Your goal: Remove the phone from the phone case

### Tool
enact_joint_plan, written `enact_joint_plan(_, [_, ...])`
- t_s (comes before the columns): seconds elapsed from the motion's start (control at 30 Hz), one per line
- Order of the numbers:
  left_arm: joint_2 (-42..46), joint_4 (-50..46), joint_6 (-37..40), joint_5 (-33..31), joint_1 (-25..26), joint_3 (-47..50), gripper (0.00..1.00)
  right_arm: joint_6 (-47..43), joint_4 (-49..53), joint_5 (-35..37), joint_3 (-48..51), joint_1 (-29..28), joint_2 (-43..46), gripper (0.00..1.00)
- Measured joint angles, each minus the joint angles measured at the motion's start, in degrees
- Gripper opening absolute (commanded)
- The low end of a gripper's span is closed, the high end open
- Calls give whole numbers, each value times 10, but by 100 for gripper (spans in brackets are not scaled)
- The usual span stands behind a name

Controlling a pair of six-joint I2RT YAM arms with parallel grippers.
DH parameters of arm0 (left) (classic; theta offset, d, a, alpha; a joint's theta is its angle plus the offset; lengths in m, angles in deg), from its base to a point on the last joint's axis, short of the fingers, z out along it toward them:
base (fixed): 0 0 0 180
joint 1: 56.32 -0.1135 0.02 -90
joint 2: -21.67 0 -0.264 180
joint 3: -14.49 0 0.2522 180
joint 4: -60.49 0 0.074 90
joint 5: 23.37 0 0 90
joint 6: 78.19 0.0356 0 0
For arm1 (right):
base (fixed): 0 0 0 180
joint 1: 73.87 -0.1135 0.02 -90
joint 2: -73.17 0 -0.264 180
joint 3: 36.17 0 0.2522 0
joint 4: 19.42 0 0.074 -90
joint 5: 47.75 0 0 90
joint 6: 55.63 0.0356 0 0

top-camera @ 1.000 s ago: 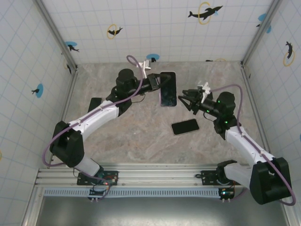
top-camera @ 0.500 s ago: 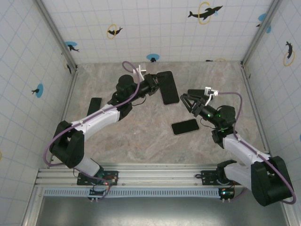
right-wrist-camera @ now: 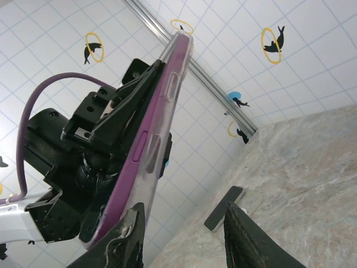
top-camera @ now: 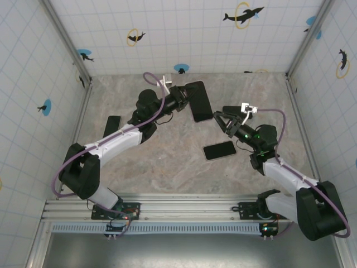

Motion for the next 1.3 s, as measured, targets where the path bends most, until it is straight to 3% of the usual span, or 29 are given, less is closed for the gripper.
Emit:
enact_joint_plan(1.03, [0, 3, -9, -8, 1, 0, 1, 46, -38, -10, 0, -27, -25, 40])
enact_joint_plan(1.3, [-9, 13, -14, -33, 10, 0, 5, 144, -94, 9, -1, -45, -64, 34])
